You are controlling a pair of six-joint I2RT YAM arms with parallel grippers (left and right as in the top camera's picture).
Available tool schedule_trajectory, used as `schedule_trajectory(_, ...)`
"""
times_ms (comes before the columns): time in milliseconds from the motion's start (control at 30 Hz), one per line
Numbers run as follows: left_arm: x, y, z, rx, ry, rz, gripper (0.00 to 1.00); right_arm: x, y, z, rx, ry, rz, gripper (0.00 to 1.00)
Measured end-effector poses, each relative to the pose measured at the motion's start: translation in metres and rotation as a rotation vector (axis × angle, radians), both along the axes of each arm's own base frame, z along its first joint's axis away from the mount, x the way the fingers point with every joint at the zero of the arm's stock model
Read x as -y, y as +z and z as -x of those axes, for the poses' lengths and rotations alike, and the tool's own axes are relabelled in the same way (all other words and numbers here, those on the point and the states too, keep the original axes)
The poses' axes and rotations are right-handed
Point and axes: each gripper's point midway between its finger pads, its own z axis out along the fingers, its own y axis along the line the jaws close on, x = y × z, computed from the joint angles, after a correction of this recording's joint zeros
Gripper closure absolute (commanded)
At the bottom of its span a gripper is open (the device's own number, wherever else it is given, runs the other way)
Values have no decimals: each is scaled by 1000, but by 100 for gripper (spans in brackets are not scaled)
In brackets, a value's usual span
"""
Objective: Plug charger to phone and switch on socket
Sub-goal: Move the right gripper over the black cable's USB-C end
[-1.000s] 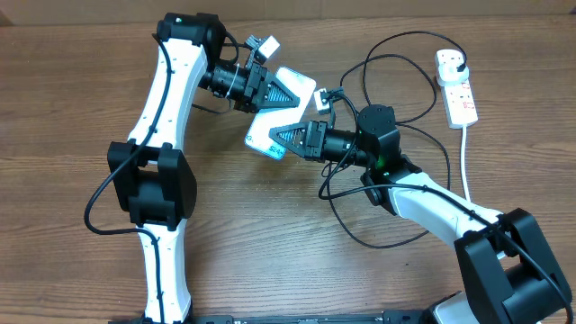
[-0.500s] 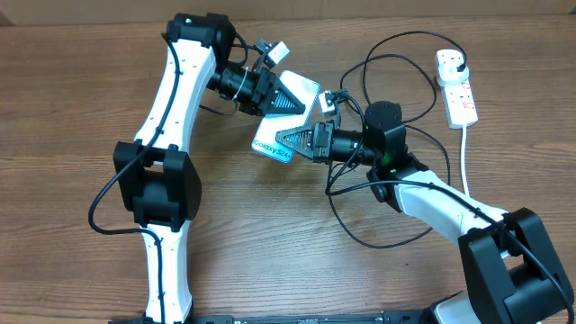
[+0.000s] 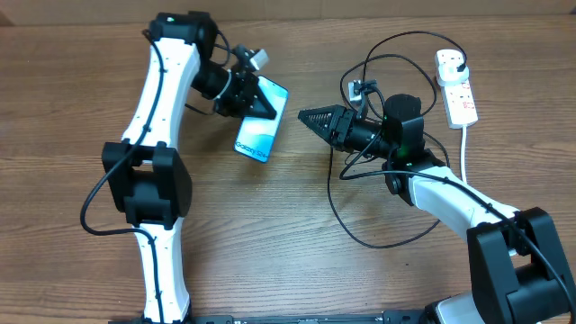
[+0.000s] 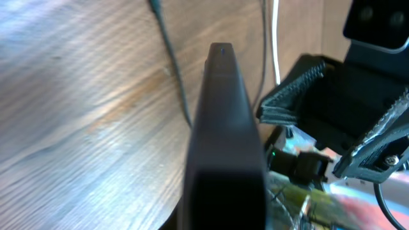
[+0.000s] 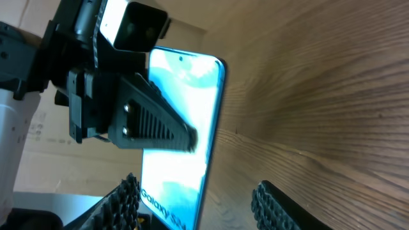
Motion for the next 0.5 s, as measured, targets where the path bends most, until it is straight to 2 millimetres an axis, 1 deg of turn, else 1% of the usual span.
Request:
schedule_trajectory(133,-12,-2,-8,-11,52,-19,96,3,-7,-2,-19,-21,23,40)
schedule_trajectory(367,-13,-4,-14,-21,92,-32,96,13,-32,-6,-81,-91,108,40)
schedule_trajectory(433,-13,-4,-16,-18,98,-31,96,16,-43,-6,-105,-117,148,37)
schedule_trajectory(500,-13,-4,-18,-14,106,-32,96,17,-47,-5,-109,-121,166,30)
